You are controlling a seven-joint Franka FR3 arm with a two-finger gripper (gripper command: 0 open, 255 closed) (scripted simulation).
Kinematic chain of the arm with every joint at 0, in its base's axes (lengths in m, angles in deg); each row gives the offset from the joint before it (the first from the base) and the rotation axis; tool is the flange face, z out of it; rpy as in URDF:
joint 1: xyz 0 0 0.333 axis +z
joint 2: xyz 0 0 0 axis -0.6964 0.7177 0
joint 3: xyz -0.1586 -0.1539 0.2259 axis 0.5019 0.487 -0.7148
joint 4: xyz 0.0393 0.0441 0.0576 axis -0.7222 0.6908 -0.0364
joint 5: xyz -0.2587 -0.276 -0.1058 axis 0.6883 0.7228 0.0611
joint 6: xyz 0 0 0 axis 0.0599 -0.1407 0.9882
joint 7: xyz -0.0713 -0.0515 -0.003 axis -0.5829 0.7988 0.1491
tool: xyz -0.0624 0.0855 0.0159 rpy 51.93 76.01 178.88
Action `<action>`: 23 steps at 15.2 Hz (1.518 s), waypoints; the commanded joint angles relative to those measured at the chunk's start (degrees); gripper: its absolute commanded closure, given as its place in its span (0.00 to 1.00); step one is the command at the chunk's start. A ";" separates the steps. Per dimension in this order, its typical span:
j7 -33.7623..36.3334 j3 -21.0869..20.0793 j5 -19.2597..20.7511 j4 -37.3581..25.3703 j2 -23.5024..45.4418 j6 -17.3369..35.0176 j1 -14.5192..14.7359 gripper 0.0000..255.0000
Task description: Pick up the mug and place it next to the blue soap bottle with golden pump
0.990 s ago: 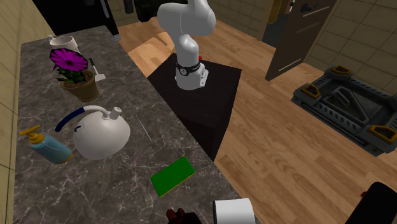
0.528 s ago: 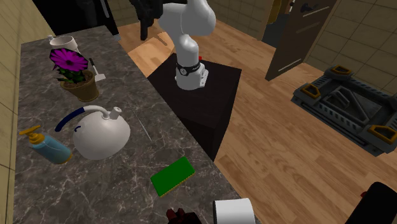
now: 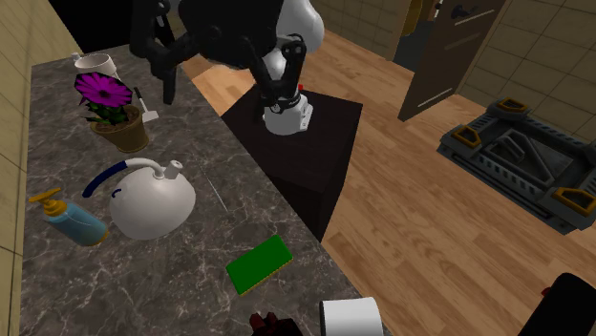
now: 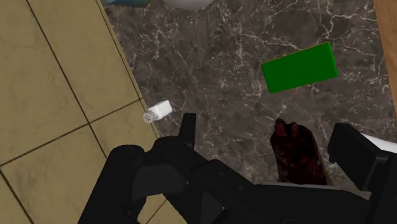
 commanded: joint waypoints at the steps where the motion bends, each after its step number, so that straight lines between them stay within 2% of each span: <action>1: 0.94 -2.20 3.25 -2.10 3.77 0.06 0.70 0.00; 6: 3.64 -6.88 12.25 -7.86 13.81 -1.25 3.50 0.00; 11: 5.62 -9.65 21.85 -13.81 24.25 -3.85 8.00 0.00; 16: 6.13 -10.28 30.85 -19.65 34.43 -6.71 13.89 0.00; 23: 4.52 -8.92 41.64 -27.30 47.70 -9.66 22.61 0.00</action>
